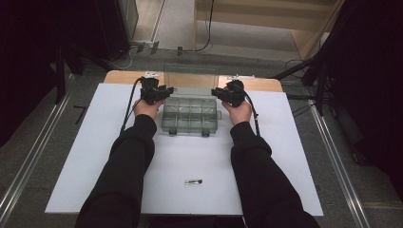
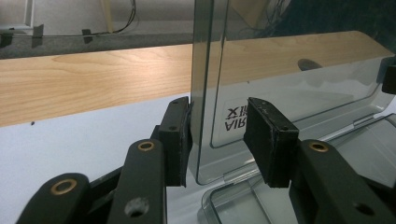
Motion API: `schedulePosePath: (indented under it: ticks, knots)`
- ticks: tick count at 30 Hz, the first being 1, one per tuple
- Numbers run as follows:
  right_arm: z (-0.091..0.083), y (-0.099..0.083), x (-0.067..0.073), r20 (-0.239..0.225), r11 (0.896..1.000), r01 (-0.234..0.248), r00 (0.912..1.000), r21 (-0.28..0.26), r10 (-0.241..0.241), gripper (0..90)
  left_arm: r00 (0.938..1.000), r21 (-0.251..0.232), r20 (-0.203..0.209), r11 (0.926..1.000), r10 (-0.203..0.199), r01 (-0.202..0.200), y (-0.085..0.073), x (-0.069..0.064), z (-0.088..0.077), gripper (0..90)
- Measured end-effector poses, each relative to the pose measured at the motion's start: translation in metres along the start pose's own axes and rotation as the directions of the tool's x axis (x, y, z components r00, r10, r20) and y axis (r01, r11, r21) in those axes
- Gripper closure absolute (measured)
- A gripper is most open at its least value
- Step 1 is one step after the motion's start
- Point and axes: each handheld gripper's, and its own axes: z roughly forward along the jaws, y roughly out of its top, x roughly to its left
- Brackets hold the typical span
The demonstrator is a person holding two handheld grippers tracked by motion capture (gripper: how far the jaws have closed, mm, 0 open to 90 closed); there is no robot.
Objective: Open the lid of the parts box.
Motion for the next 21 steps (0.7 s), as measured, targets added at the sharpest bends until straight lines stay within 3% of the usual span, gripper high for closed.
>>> schedulePosePath:
  ticks: [10, 12, 21]
  knots:
    - [0.007, -0.004, -0.002, 0.007, 1.0, -0.002, 1.0, 0.022, 0.002, 67.0, 0.9997, 0.001, -0.024, 1.0, 0.009, -0.009, -0.004, -0.002, 0.005, 57.2]
    - [0.01, -0.006, -0.002, 0.011, 0.999, 0.009, 0.9999, 0.033, -0.009, 67.0, 0.9989, 0.003, -0.037, 0.9996, 0.028, -0.028, -0.005, -0.002, 0.007, 57.2]
    - [0.013, -0.009, -0.003, 0.021, 0.999, 0.003, 0.9998, 0.054, -0.004, 69.0, 0.9975, 0.005, -0.063, 0.9995, 0.033, -0.032, -0.009, -0.003, 0.014, 56.4]
